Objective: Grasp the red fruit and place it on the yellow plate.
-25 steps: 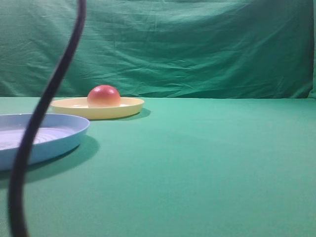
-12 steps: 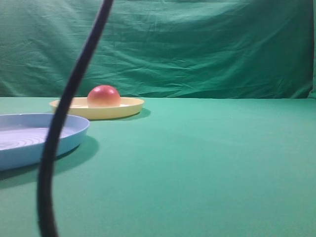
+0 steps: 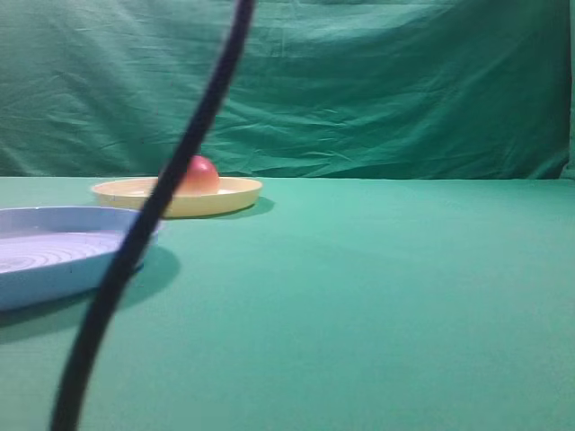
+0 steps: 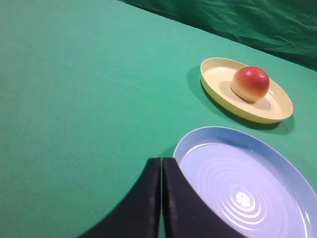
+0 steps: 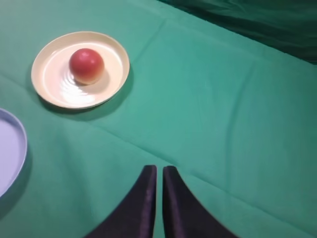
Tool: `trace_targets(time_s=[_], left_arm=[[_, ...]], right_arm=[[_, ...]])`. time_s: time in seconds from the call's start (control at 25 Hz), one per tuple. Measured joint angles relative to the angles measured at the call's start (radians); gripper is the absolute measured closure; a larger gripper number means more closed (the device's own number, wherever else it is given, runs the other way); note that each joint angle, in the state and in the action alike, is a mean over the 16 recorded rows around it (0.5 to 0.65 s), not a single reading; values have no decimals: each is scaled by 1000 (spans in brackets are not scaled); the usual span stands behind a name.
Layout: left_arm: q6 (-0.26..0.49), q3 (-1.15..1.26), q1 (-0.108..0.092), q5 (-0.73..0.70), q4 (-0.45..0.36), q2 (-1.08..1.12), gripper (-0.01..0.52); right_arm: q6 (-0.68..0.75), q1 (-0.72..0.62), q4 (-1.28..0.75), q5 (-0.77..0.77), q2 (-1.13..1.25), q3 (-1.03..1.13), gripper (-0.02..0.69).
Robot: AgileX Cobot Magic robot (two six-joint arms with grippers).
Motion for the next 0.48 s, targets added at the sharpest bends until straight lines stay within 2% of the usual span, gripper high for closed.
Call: trace_targets(time_s=[0.48], left_arm=[[0,0,0,0,0,0,514]], right_arm=[[12,-279,17,-201,-348,346,641]])
